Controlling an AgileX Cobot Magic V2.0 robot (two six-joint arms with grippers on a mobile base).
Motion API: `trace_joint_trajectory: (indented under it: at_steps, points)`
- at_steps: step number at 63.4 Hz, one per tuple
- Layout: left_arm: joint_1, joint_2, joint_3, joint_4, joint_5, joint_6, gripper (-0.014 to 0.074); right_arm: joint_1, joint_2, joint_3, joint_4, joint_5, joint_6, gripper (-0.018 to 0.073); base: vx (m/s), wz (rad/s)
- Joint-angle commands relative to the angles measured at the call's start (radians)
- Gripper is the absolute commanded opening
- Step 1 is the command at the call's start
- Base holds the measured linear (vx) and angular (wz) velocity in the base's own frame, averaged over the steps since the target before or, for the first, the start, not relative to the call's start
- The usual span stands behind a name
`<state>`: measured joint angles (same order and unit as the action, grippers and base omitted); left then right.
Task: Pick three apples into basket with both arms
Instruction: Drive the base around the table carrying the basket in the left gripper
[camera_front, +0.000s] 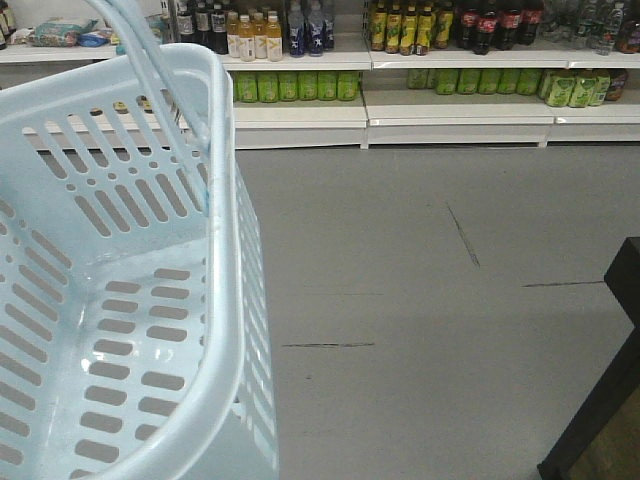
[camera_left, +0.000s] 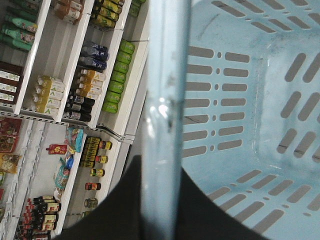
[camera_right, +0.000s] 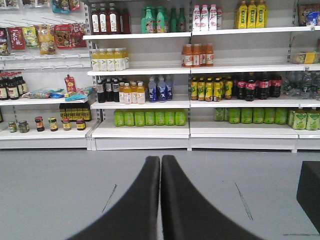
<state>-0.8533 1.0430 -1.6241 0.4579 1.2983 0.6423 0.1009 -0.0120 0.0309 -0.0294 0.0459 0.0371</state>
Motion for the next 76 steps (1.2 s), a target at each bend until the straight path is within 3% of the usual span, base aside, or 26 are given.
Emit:
trace_joint_trajectory:
  at_steps: [1,38,76]
  points:
    - [-0.002,-0.014,-0.029,0.026,-0.050,-0.021,-0.0006,0.002,-0.001,0.011,-0.002,-0.073,-0.008,-0.0009,0.00,-0.01]
    - [-0.002,-0.014,-0.029,0.026,-0.050,-0.021,-0.0006,0.002,-0.001,0.011,-0.002,-0.073,-0.008,-0.0009,0.02,-0.10]
    - [-0.002,-0.017,-0.029,0.026,-0.050,-0.021,-0.0006,0.002,-0.001,0.011,-0.002,-0.073,-0.008,-0.0009,0.10,-0.49]
